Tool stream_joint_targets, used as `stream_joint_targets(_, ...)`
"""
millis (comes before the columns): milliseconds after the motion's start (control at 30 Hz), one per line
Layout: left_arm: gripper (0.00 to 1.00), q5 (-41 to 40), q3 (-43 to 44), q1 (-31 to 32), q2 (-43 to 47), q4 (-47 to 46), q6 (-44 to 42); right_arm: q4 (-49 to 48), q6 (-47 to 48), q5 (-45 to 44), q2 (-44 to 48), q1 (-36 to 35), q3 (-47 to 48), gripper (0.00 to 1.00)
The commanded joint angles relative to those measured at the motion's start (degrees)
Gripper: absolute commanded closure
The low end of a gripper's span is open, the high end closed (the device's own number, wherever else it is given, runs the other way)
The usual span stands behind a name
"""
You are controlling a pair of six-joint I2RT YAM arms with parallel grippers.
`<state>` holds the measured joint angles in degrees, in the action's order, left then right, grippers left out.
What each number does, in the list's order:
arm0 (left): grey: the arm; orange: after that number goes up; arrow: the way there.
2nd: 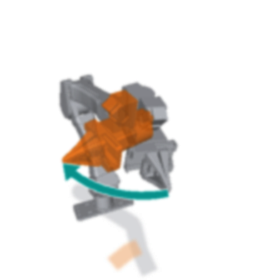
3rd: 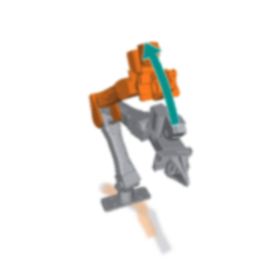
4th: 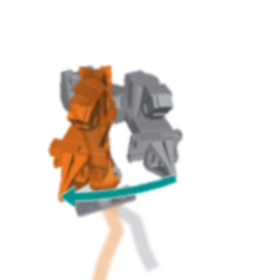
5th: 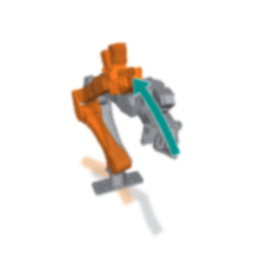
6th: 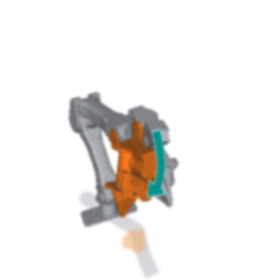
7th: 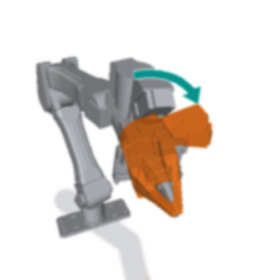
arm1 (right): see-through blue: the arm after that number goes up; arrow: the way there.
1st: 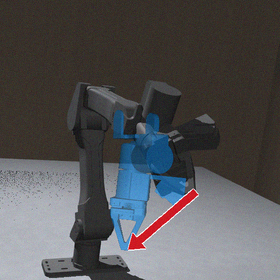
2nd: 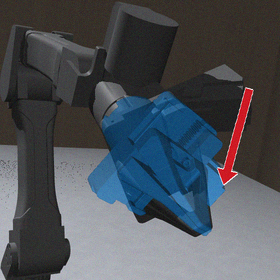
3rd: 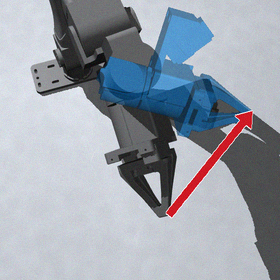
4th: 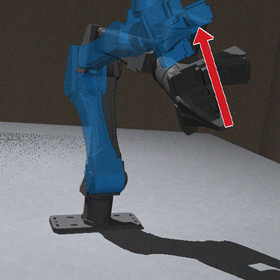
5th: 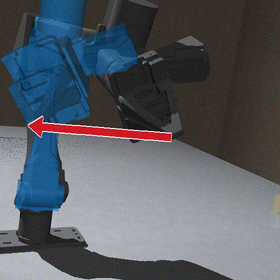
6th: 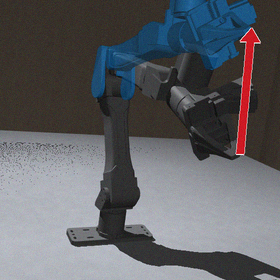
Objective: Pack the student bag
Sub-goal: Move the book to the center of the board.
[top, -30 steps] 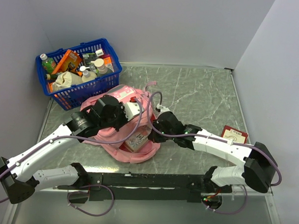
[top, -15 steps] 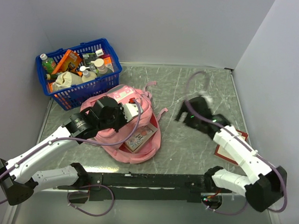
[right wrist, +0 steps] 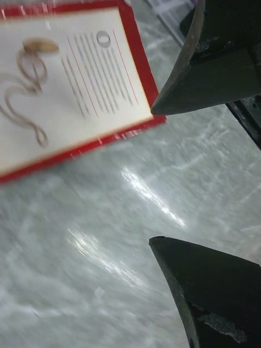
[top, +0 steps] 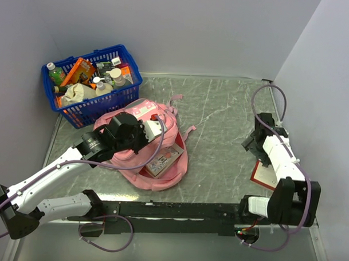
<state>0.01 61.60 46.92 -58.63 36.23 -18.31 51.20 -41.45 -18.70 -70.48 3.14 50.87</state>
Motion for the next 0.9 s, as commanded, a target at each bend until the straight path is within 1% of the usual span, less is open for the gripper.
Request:
stream_joint_targets(0, 0.99, 0.43, 1.94, 0.02, 2.30, -7.49, -1.12, 1.71, 1.20, -8.00, -6.06, 3.98, 1.68, 0.00)
stream_joint_targets(167, 0.99, 1.66, 4.05, 0.10, 0.71, -5.73, -0.59, 2.06, 1.55, -10.04, -16.60, 4.51, 5.28, 0.02)
stream_joint_targets(433, 0.99, 2.45, 4.49, 0.37, -0.17, -6.17, -0.15, 1.19, 2.60, -12.94, -23.20, 4.95, 5.82, 0.03)
stream_joint_targets(567, 0.99, 1.84, 4.93, 0.37, 0.10, -5.56, -0.06, 0.57, 3.66, -9.88, -26.64, 6.27, 6.69, 0.05)
stream_joint_targets(633, 0.99, 1.83, 5.37, 0.37, 0.10, -5.38, 0.02, -0.83, 5.41, -7.25, -26.38, 6.62, 6.52, 0.11)
stream_joint_targets(733, 0.98, 2.27, 5.89, 0.28, 0.01, -5.47, 0.29, -2.85, 7.78, -0.39, -27.25, 7.50, 6.35, 0.34)
stream_joint_targets(767, 0.98, 2.36, 5.98, 0.37, 0.10, -5.55, 0.46, -3.47, 8.05, 2.58, -27.52, 7.50, 6.00, 0.48)
stream_joint_targets(833, 0.98, 2.36, 5.98, 0.37, 0.18, -5.55, 0.46, -5.05, 9.11, 5.94, -28.05, 7.59, 5.29, 0.67)
stream_joint_targets(867, 0.98, 2.28, 6.16, 0.37, 0.27, -5.55, 0.46, -5.49, 9.11, 7.52, -27.96, 7.59, 4.86, 0.84)
